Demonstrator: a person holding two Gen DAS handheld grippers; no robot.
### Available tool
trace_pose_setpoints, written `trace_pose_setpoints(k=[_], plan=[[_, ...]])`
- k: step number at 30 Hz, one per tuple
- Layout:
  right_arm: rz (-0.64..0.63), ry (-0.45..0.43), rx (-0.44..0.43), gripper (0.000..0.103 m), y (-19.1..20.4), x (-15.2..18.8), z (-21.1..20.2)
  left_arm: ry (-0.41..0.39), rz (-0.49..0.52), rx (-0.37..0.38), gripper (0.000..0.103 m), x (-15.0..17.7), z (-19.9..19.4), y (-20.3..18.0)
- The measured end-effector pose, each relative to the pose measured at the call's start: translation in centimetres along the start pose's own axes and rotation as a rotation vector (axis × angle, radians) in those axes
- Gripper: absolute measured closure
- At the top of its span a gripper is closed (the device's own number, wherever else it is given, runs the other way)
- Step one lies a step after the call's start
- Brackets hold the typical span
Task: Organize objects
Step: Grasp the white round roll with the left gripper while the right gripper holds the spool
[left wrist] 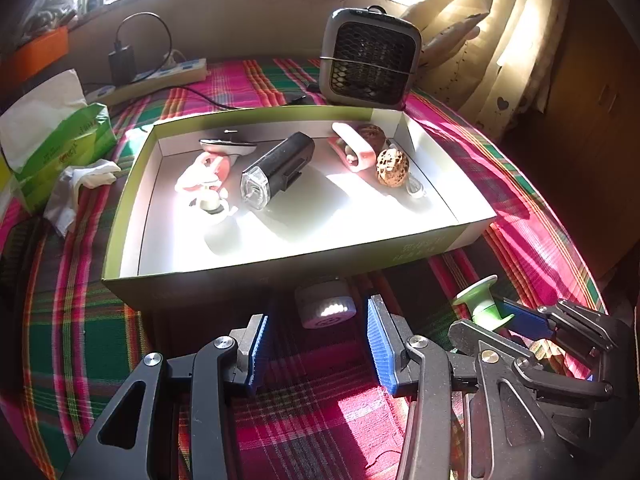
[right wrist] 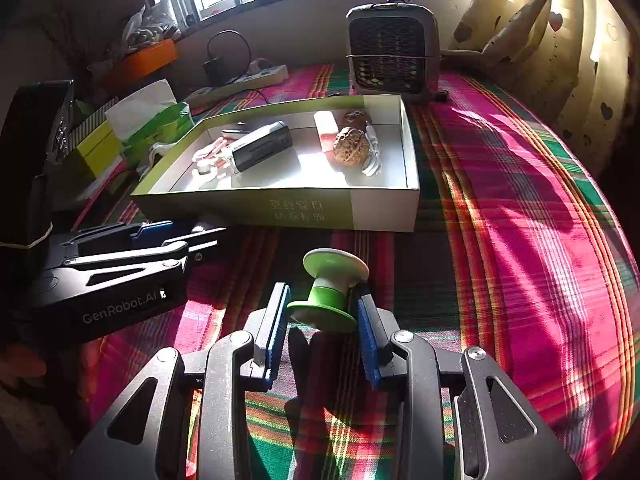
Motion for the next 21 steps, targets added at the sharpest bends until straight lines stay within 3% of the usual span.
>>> trace_pose_setpoints(k=[12,21], plan=[[0.001,0.0,0.0,0.069,0.01,0.01,-0.02,-0.007,-0.008,-0.017,0.076,0.1,-0.05,0.4],[-0.003,0.001,0.004,0.069,0.05,0.07,-0.03,-0.008,-0.014,-0.01,0.076,0.33,-0.18,0.6]])
Point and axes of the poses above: each gripper's, at about its wrist camera, not at the fingertips, and z roughly the way its jaws point, y to its left, x to its underside, the point moved 2 cm from there along z, roughly the way its jaws point, and after that the axes turned 6 degrees about -z, right-handed, at the moved point
